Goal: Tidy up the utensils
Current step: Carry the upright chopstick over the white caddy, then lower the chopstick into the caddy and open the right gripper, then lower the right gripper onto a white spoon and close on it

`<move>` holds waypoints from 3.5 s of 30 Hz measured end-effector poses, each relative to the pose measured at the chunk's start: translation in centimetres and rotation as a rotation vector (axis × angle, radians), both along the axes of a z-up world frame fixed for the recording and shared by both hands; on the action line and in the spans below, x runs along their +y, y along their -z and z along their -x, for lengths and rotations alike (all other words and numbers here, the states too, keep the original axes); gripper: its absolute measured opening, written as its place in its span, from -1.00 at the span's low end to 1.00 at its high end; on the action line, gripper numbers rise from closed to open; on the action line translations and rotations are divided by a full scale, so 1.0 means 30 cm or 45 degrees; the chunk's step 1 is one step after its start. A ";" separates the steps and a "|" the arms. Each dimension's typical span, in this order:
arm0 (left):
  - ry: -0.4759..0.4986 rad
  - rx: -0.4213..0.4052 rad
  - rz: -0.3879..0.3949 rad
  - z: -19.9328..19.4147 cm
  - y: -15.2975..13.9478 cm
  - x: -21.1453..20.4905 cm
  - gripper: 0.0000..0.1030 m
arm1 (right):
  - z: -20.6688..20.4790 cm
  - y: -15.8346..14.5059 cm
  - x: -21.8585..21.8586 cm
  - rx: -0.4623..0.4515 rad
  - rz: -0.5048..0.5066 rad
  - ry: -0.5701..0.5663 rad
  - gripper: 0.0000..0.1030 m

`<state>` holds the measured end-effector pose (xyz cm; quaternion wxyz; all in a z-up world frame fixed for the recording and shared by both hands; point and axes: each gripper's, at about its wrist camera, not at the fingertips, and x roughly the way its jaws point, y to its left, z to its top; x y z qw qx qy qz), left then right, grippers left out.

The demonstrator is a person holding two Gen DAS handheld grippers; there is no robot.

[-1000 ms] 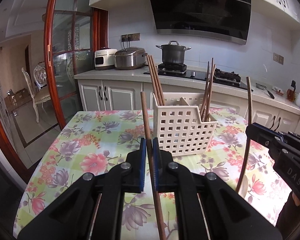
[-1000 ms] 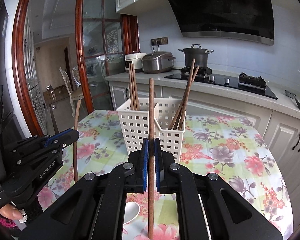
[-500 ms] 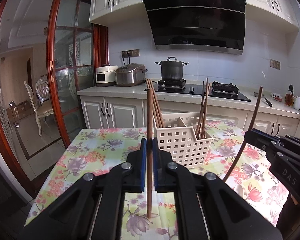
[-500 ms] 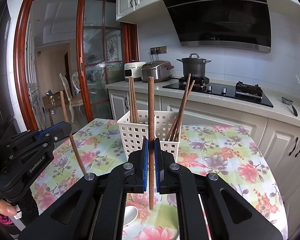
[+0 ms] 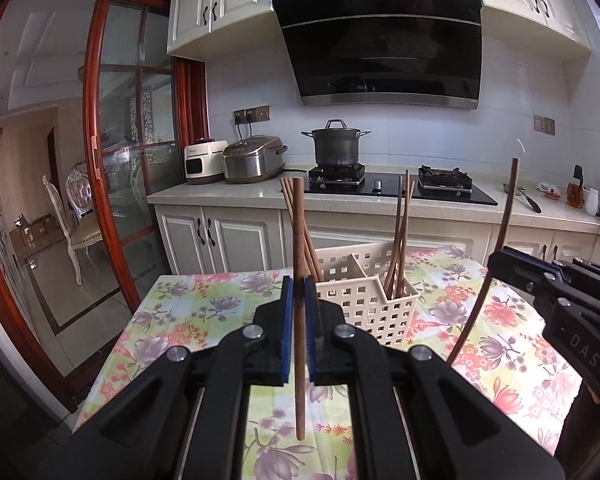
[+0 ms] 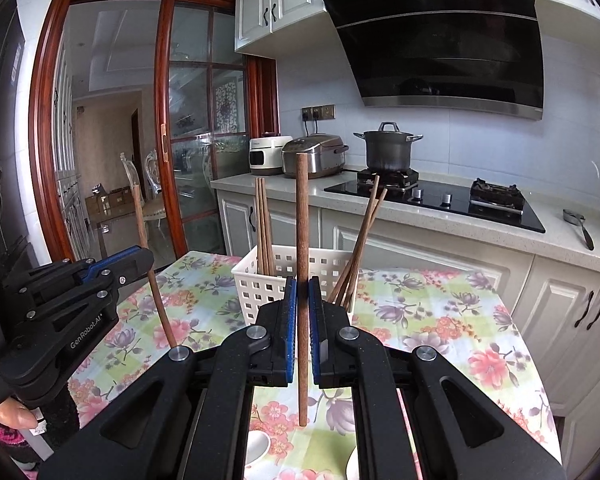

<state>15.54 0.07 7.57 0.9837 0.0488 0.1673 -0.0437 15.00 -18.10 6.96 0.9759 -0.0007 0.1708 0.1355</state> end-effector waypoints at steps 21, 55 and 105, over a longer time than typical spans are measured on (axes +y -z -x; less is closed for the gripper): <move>0.082 -0.009 0.057 -0.101 -0.193 -0.034 -0.89 | -0.167 -0.133 -0.081 0.012 -0.041 0.019 -0.88; 0.053 0.111 0.207 -0.516 -0.315 -0.023 -0.89 | -0.493 -0.165 -0.048 0.093 -0.109 -0.042 -0.88; -0.083 0.260 0.022 -0.069 0.214 0.059 0.90 | -0.065 0.283 -0.200 0.333 0.018 0.218 0.27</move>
